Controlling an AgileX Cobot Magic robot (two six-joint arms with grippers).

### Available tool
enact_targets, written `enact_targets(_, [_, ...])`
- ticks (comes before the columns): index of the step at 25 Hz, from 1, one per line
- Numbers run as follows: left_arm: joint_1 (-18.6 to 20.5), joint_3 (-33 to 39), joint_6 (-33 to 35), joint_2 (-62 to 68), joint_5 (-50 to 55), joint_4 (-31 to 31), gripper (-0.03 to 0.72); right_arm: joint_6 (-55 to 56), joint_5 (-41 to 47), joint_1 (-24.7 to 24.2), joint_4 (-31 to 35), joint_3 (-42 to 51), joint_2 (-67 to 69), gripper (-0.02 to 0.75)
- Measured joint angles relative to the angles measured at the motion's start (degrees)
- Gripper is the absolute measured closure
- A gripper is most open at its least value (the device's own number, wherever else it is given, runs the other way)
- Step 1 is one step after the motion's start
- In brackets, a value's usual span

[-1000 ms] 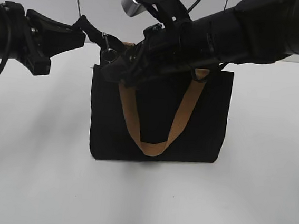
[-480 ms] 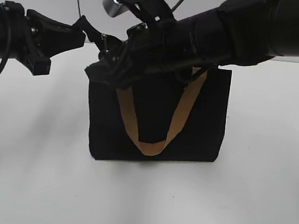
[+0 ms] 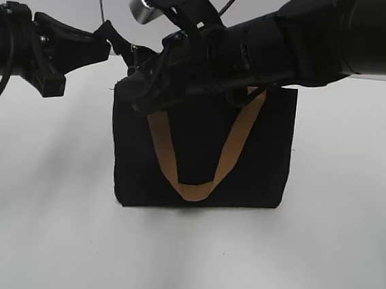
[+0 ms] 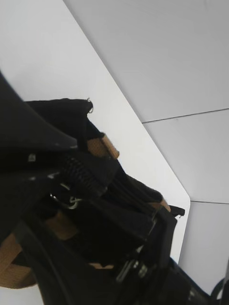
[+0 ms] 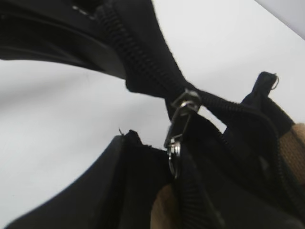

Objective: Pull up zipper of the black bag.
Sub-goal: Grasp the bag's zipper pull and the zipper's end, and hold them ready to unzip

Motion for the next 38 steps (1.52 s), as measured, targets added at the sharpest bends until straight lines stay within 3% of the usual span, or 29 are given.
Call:
enact_targets(9, [0.0,0.0,0.0,0.0,0.0,0.0,0.662,4.3,-2.8,0.0,0.0,0.0,0.1,0.524])
enact_targets(14, [0.0,0.0,0.0,0.0,0.0,0.0,0.662,6.7,-2.7,0.0,0.0,0.0,0.1,0.669])
enact_targets(17, [0.0,0.0,0.0,0.0,0.0,0.0,0.662,7.0,-2.9,0.0,0.0,0.0,0.1,0.71])
enact_targets(38, [0.0,0.0,0.0,0.0,0.3,0.0,0.662,9.9,-1.8,0.0,-0.4,0.0,-1.3,0.739])
